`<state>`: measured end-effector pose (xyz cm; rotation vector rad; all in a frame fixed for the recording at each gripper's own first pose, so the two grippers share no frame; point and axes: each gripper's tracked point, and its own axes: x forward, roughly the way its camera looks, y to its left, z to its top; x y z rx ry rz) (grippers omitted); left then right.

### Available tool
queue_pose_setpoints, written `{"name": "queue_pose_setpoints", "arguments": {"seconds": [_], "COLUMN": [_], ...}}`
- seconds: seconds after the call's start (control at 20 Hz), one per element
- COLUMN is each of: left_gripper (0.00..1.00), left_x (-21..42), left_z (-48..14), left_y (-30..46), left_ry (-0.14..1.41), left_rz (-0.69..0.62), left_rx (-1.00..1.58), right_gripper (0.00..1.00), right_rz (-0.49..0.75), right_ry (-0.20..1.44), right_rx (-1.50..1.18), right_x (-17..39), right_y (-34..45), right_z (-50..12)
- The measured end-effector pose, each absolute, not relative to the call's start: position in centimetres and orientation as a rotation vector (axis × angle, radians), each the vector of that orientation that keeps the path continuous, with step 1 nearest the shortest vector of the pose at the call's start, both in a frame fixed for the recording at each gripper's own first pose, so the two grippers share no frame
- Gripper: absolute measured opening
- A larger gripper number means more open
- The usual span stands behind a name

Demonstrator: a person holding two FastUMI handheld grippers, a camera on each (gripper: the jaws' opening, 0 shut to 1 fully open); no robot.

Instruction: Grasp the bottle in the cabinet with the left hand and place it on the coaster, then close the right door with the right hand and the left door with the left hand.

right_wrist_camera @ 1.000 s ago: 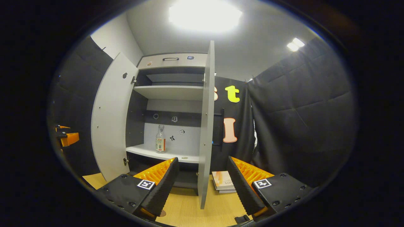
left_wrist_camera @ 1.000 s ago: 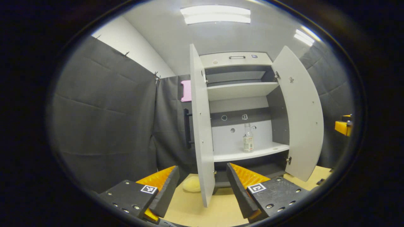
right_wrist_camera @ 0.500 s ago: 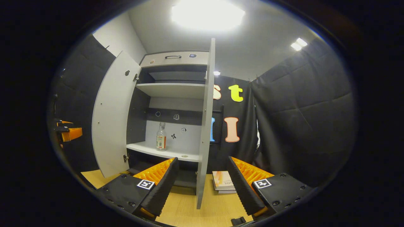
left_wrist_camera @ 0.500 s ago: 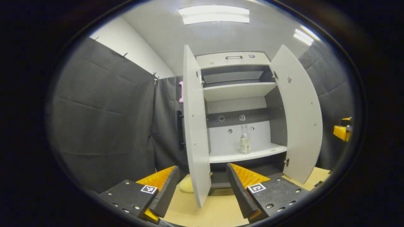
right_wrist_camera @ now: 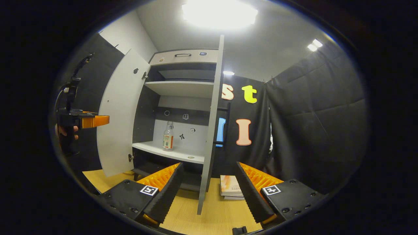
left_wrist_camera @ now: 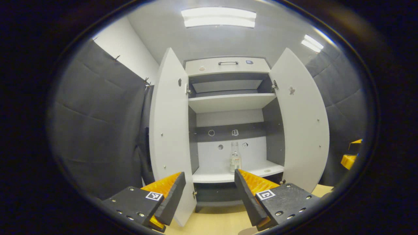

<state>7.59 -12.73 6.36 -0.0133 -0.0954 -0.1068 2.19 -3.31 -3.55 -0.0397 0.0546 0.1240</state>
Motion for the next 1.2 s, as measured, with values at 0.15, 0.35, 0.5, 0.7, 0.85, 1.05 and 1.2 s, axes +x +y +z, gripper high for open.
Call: {"name": "queue_pose_setpoints", "arguments": {"seconds": [0.15, 0.35, 0.5, 0.7, 0.85, 1.05, 1.2], "left_gripper": [0.89, 0.88, 0.88, 0.89, 0.89, 0.88, 0.88], "left_x": [10.5, 14.2, 16.8, 20.3, 23.1, 27.1, 30.1], "left_z": [7.1, 7.0, 6.6, 6.6, 6.8, 7.2, 7.2], "left_y": [-14.7, -17.3, -18.7, -20.2, -21.1, -22.1, -23.1], "left_ry": [-0.104, -0.094, -0.083, -0.081, -0.085, -0.088, -0.086], "left_rz": [-0.139, -0.200, -0.238, -0.277, -0.299, -0.325, -0.343], "left_rx": [-0.024, -0.049, -0.049, -0.064, -0.073, -0.092, -0.097], "right_gripper": [0.96, 1.00, 0.96, 1.00, 1.00, 1.00, 1.00], "right_rz": [0.111, 0.043, 0.000, -0.053, -0.093, -0.155, -0.204], "right_ry": [0.060, 0.059, 0.076, 0.085, 0.098, 0.110, 0.119], "right_rx": [-0.005, -0.002, 0.000, 0.016, 0.010, 0.026, 0.024], "right_x": [2.7, 3.4, 4.3, 5.3, 6.0, 6.6, 7.0], "right_y": [-3.7, -5.3, -6.0, -6.5, -7.1, -8.2, -8.9], "right_z": [-3.7, -4.0, -4.5, -5.1, -5.7, -6.3, -6.6]}}
